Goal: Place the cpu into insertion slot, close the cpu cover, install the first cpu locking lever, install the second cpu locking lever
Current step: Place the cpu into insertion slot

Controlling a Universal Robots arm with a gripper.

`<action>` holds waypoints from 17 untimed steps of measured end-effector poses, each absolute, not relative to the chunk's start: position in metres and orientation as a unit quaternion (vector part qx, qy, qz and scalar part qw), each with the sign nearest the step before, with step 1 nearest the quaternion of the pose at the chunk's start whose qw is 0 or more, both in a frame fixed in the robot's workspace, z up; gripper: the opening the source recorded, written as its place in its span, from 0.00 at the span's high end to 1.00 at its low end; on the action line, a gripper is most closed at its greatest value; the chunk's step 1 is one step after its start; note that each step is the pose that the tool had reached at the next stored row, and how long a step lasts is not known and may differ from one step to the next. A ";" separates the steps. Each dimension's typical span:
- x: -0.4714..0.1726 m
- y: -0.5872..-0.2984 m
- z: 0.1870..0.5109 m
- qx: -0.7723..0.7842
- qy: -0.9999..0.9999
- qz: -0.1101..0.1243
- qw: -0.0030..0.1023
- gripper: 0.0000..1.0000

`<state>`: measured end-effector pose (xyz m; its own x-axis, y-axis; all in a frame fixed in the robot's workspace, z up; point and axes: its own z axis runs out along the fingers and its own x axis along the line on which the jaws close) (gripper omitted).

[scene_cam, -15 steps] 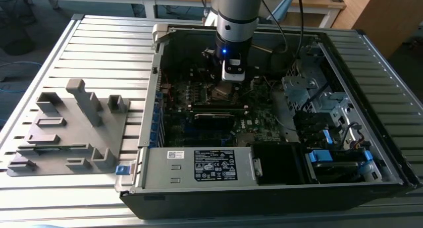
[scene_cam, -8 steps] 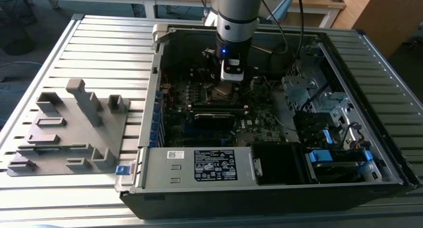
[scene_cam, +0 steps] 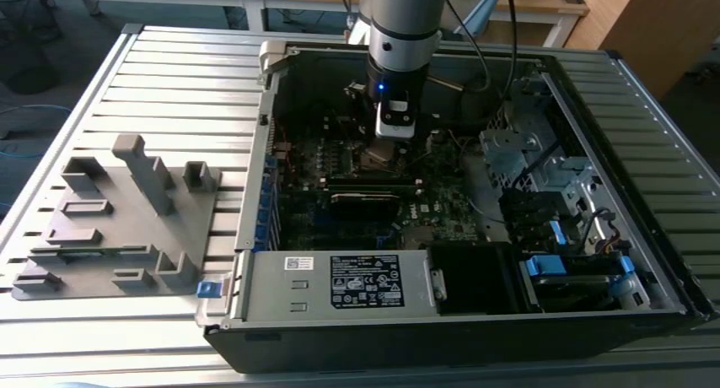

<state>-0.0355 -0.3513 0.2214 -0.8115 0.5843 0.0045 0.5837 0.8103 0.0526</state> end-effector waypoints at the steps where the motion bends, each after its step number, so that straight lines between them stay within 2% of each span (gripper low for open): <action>1: -0.035 -0.351 0.221 0.307 0.951 0.026 0.006 0.46; 17: -0.035 -0.351 0.221 0.400 0.916 0.025 0.008 0.46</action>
<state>-0.0355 -0.3513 0.2208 -0.6794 0.7338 0.0046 0.7329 0.6783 0.0526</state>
